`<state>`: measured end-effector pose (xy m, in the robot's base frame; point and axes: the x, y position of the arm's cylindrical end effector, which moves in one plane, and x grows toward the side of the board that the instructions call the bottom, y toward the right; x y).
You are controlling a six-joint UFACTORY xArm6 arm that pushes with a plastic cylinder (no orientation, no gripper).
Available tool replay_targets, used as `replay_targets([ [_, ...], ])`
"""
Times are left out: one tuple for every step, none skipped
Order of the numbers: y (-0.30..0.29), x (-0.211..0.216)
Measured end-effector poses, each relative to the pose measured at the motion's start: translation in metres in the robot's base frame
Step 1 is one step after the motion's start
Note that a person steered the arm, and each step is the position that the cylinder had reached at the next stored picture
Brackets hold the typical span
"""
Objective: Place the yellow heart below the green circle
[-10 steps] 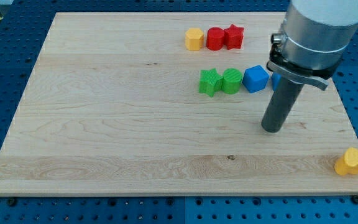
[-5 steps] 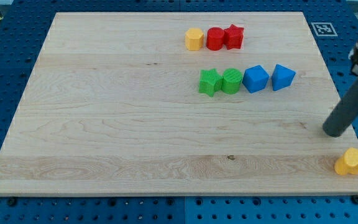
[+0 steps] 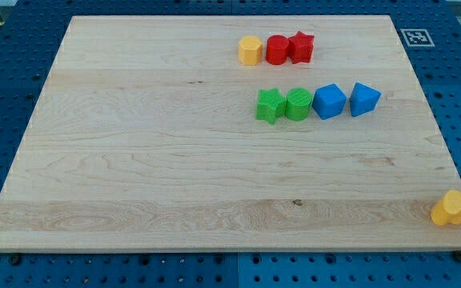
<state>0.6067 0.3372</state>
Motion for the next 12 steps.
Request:
replay_targets([
  [0.000, 0.002],
  [0.000, 0.003],
  [0.000, 0.003],
  [-0.008, 0.003],
  [-0.026, 0.004],
  [-0.053, -0.003],
  [-0.066, -0.023],
  [-0.078, -0.036],
  [-0.101, -0.047],
  [-0.125, -0.047],
  [-0.138, -0.047],
  [-0.139, -0.047],
])
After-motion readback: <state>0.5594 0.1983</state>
